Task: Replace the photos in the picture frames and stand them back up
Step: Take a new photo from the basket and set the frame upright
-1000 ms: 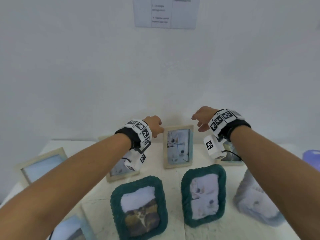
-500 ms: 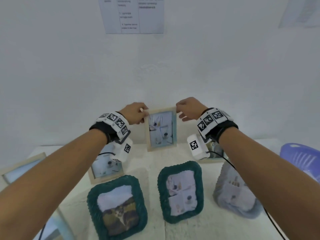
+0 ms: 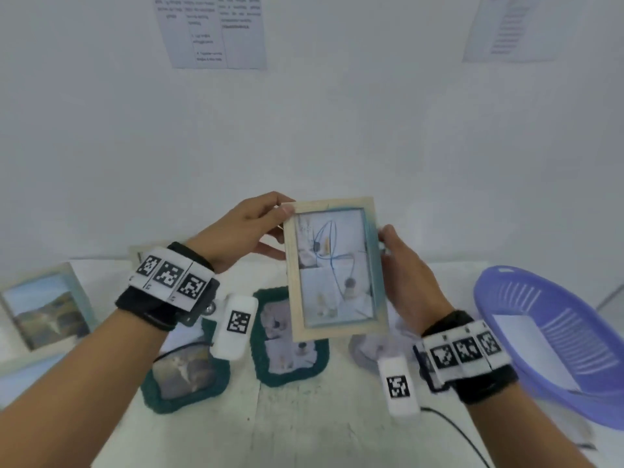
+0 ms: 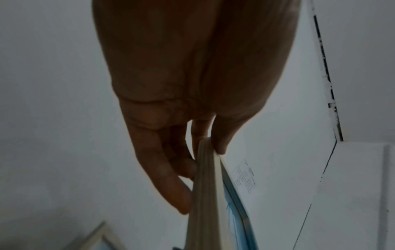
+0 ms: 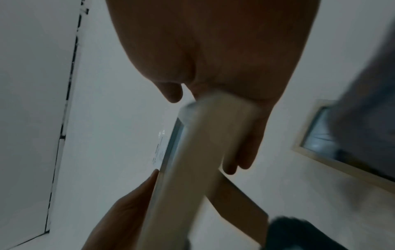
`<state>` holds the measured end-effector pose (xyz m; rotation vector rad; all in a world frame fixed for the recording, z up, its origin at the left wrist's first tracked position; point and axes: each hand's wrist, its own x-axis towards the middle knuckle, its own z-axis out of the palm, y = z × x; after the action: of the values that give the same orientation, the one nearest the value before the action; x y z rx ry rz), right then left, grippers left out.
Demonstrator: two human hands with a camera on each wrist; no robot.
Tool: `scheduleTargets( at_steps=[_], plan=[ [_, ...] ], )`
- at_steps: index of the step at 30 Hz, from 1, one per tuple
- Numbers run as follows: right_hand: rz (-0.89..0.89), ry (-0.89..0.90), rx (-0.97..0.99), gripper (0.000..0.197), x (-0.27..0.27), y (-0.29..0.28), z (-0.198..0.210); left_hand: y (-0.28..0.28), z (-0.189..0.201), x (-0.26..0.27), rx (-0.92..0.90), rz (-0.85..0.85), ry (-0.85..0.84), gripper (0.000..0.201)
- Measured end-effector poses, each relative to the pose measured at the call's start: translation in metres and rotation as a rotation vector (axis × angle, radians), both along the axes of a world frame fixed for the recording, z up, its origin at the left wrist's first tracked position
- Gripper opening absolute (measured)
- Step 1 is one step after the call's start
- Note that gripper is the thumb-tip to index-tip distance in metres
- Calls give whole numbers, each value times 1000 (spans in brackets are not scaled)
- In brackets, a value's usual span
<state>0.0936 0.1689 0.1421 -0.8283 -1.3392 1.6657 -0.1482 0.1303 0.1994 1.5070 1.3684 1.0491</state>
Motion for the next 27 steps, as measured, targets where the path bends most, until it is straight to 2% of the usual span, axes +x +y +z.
scheduleTargets(
  at_steps=[4,6,9,12,14,16,19,21,22,24,27],
  plan=[
    [-35,137,-177,51,38,-53,-51,-30,-34,46,-92,-22,-64,30],
    [-24,198,-290,60,52,-74,-74,-43,-54,65,-130,-28,-36,30],
    [-8,321,-462,59,69,-99,-102,-62,-81,89,-207,-25,3,28],
    [46,434,-582,63,82,-122,-125,-81,-104,107,-265,75,-35,29],
    [32,440,-656,64,89,-134,-136,-98,-122,117,-232,168,25,38],
    [17,418,-632,62,93,-144,-141,-120,-139,132,-228,193,87,61],
    [-41,264,-470,55,96,-154,-144,-153,-161,159,-280,155,108,100],
    [-49,130,-318,53,98,-160,-150,-166,-173,173,-287,164,82,112],
    [-55,68,-253,53,98,-162,-152,-169,-177,178,-273,172,42,110],
    [-48,-31,-186,54,97,-166,-157,-173,-178,187,-243,166,-59,91],
    [-28,-58,-203,53,94,-170,-156,-172,-175,195,-214,168,-192,82]
  ],
)
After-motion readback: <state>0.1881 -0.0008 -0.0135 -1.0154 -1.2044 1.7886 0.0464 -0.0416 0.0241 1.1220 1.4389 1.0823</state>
